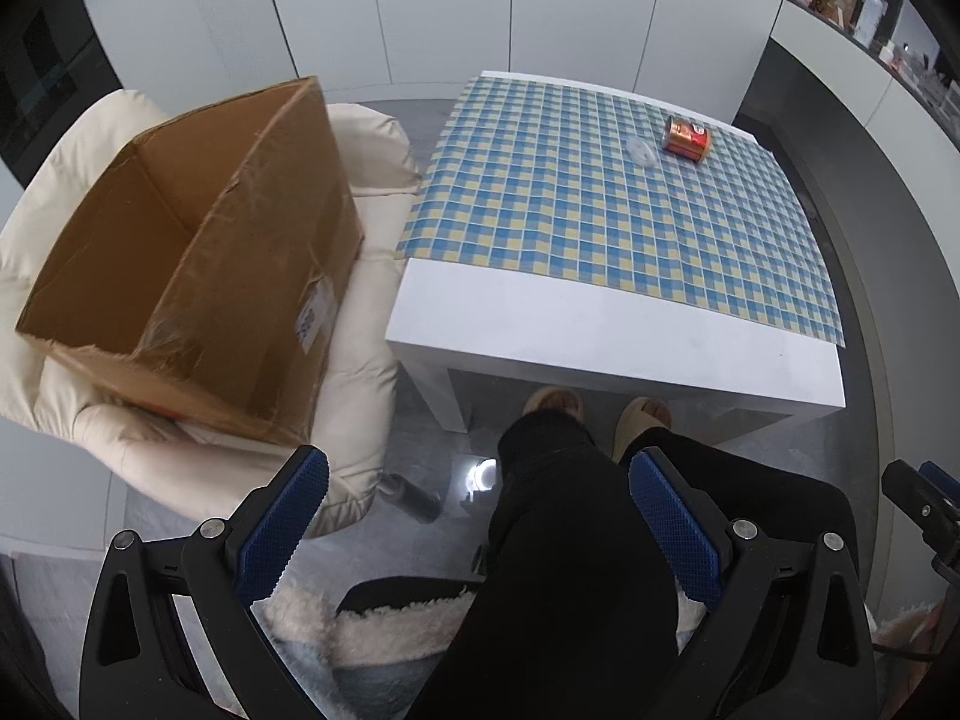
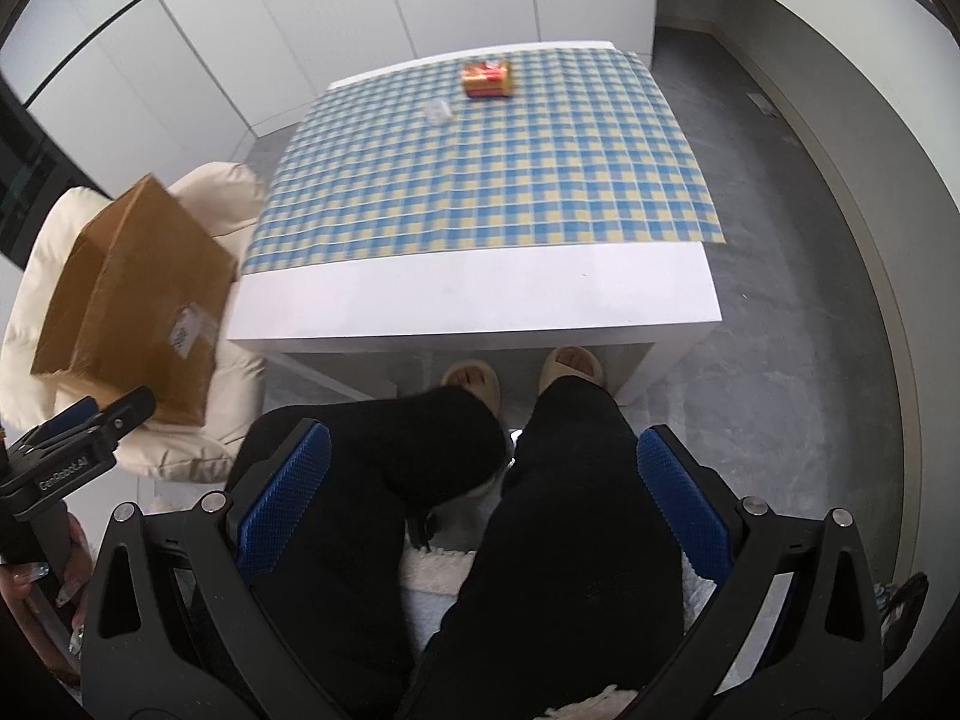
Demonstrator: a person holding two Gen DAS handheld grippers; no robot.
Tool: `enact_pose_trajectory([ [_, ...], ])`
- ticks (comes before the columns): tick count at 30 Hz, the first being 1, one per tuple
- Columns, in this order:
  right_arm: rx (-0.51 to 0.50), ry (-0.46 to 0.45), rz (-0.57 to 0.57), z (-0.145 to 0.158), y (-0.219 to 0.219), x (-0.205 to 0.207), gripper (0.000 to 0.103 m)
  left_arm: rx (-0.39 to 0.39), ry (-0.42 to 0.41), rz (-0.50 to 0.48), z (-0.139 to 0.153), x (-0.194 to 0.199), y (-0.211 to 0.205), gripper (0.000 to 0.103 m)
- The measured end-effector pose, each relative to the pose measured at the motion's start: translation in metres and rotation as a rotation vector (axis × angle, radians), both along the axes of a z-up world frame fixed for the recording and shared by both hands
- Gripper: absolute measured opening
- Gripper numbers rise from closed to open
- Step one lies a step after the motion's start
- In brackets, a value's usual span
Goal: Organize objects
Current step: 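Move both open grippers toward the red-gold can and clear oval case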
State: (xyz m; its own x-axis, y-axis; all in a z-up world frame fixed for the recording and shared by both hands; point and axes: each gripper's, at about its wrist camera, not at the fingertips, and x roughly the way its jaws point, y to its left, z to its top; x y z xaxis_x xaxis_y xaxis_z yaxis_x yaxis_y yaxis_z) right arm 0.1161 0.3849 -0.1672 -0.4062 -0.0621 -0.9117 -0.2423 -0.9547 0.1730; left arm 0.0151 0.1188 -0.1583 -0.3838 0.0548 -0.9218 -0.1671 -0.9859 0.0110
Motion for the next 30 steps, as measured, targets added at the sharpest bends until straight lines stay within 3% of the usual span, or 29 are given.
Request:
enact_pose_trajectory([
  [13,0.037,0.003,-0.034,-0.026,0.034,-0.063,0.103,0.007,0.018,0.001,-0.026,-0.080,0.036,0.101],
  [17,-0.007,0.018,-0.029,-0.036,0.051,-0.101,0.103,0.059,-0.012,0.015,-0.044,-0.122,0.055,0.101],
  [27,0.041,0.065,-0.003,-0.076,0.069,-0.228,0.103,0.003,0.046,-0.029,-0.091,-0.228,0.100,0.101],
  [30,0.041,0.093,-0.006,-0.089,0.076,-0.269,0.103,-0.059,0.056,-0.049,-0.108,-0.258,0.115,0.101],
])
